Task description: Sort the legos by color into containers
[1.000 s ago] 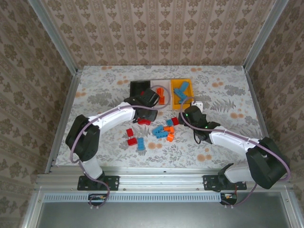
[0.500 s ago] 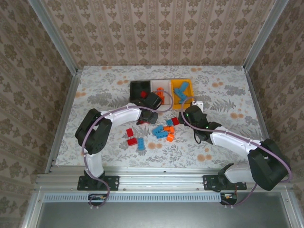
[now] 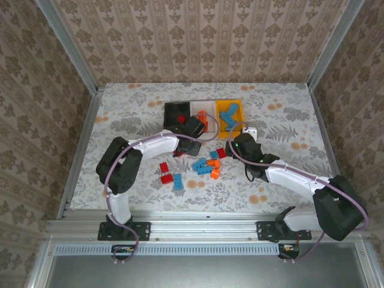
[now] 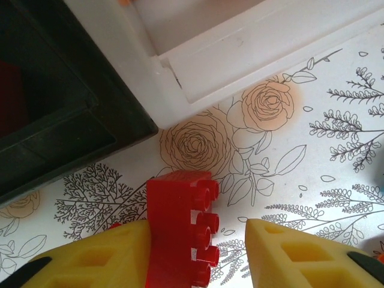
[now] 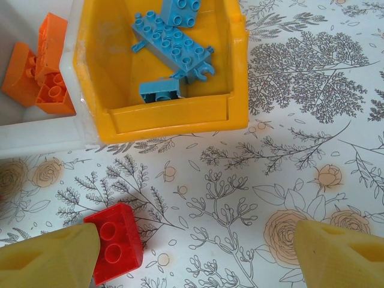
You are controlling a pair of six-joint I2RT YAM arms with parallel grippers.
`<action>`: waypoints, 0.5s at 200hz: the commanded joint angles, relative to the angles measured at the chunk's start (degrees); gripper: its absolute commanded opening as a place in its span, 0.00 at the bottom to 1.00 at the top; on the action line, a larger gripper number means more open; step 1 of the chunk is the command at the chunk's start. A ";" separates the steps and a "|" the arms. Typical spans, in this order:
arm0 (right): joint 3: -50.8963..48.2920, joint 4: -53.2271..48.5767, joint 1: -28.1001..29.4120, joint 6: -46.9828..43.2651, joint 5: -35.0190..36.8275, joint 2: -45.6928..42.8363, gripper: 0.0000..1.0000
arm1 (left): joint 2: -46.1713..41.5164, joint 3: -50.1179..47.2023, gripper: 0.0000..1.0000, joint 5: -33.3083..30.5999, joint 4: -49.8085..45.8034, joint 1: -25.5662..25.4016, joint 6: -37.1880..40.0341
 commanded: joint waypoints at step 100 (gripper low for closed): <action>0.52 -1.00 -0.21 -0.55 -0.14 -0.32 0.85 | 3.05 3.07 0.56 -0.83 -1.14 0.06 1.87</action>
